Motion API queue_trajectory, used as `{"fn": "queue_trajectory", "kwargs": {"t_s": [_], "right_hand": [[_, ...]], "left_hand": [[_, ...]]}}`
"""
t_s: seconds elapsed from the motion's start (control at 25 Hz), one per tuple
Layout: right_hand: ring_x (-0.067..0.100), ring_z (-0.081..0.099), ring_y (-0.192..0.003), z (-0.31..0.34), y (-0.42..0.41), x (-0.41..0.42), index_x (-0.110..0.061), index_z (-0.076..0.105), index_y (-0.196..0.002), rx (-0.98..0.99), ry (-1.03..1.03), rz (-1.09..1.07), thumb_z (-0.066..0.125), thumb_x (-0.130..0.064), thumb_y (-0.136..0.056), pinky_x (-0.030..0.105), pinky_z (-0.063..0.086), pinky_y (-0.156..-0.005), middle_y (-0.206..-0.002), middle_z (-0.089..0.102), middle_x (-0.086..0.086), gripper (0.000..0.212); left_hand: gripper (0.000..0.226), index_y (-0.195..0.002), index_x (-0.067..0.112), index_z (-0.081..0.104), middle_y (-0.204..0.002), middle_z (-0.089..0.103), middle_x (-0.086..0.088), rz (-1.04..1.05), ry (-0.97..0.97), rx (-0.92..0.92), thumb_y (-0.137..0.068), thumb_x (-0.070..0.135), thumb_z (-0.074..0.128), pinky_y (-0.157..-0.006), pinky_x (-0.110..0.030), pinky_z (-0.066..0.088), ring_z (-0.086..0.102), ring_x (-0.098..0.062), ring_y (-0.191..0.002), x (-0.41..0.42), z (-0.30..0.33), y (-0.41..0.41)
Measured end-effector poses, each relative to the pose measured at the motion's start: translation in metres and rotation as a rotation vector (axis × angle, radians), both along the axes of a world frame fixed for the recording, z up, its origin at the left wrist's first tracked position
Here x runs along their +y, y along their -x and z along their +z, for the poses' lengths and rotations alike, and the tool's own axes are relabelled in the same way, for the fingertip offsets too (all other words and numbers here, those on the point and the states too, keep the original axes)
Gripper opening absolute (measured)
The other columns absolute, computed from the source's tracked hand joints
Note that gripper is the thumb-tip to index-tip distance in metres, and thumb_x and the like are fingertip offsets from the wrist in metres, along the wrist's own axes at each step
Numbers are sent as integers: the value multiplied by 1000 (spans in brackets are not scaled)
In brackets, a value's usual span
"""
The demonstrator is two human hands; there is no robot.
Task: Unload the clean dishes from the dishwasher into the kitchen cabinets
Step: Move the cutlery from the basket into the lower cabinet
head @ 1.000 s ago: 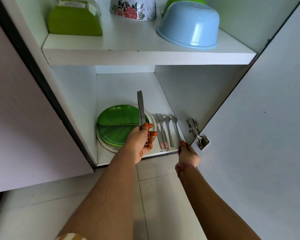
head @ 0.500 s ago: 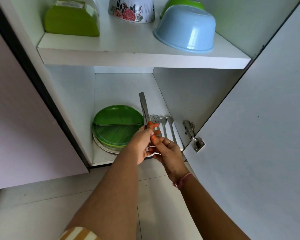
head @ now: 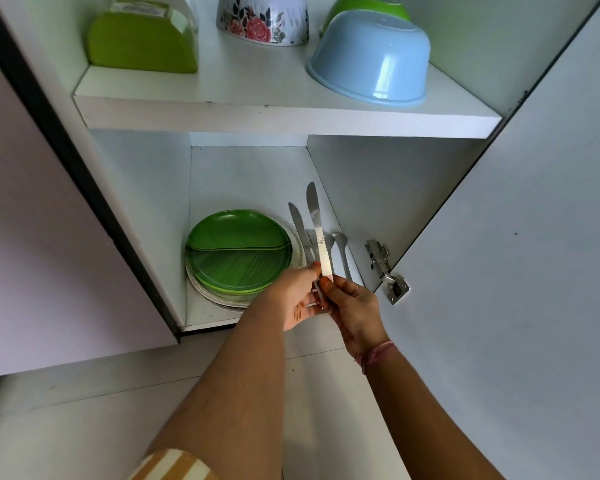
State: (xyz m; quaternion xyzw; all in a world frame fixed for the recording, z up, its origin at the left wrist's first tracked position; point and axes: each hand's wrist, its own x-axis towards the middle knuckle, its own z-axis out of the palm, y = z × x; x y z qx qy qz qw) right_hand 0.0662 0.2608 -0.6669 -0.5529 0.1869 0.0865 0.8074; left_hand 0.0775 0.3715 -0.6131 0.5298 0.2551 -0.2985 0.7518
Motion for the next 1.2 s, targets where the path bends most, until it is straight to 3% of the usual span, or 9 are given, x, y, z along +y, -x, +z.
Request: {"fn": "queue_trajectory", "kwargs": {"t_s": [0.16,0.24,0.36,0.44,0.56,0.72,0.96,1.12,1.2], "right_hand": [[19,65,-70,-21,-20,-15,8,67,-104,62,280,-78,64,-2,-87,27,57,-74,-82,69,11,20],[19,63,-70,-31,-28,-20,5,69,-103,72,482,-76,67,-7,-86,27,58,-73,-80,68,10,21],[18,62,-72,-40,-33,-17,-3,72,-104,72,702,-31,69,-16,-86,35,57,-80,-80,68,5,23],[14,60,-74,-43,-33,-11,-8,72,-104,65,791,-14,69,-20,-86,29,52,-79,-83,69,2,22],[13,62,-79,-43,-36,-3,-12,72,-105,61,845,-23,69,-23,-86,25,49,-78,-90,72,3,23],[17,66,-83,-43,-41,4,-12,72,-105,27,939,2,70,-26,-84,32,56,-84,-92,74,4,24],[4,57,-65,-44,-37,-2,-12,74,-103,-9,851,-88,69,-23,-85,14,47,-64,-78,68,-2,21],[14,63,-76,-51,-34,-9,-13,76,-99,107,687,-186,73,-28,-81,33,56,-81,-83,73,0,23],[15,65,-84,-53,-33,-9,-17,77,-97,140,680,-189,75,-32,-79,33,55,-85,-82,73,-3,23]], "left_hand": [[31,-129,5,51,-124,59,-8,25,-81,-24,-103,13,37,-96,-34,42,57,-21,-101,3,6,2],[32,-131,7,50,-131,57,-8,41,-107,-21,-102,12,37,-100,-35,40,58,-24,-111,5,5,1],[31,-128,6,52,-132,57,-10,139,-124,4,-102,10,36,-101,-36,41,56,-25,-119,11,-2,-4],[31,-127,4,53,-132,56,-11,185,-104,17,-101,8,36,-101,-35,41,55,-26,-121,15,-5,-6],[29,-124,3,54,-130,58,-12,182,-87,21,-101,7,38,-101,-36,41,56,-26,-119,15,-7,-5],[29,-126,3,54,-129,58,-12,170,-93,35,-100,7,40,-101,-36,43,58,-25,-118,13,-8,-4],[32,-129,2,52,-132,57,-12,181,-100,61,-101,8,38,-100,-36,43,57,-25,-119,17,-12,-5],[33,-130,3,51,-133,56,-11,184,-106,63,-101,8,37,-100,-36,42,56,-25,-120,19,-13,-6],[32,-129,3,52,-133,56,-12,185,-110,61,-101,8,36,-100,-36,43,57,-25,-119,19,-12,-6]]}}
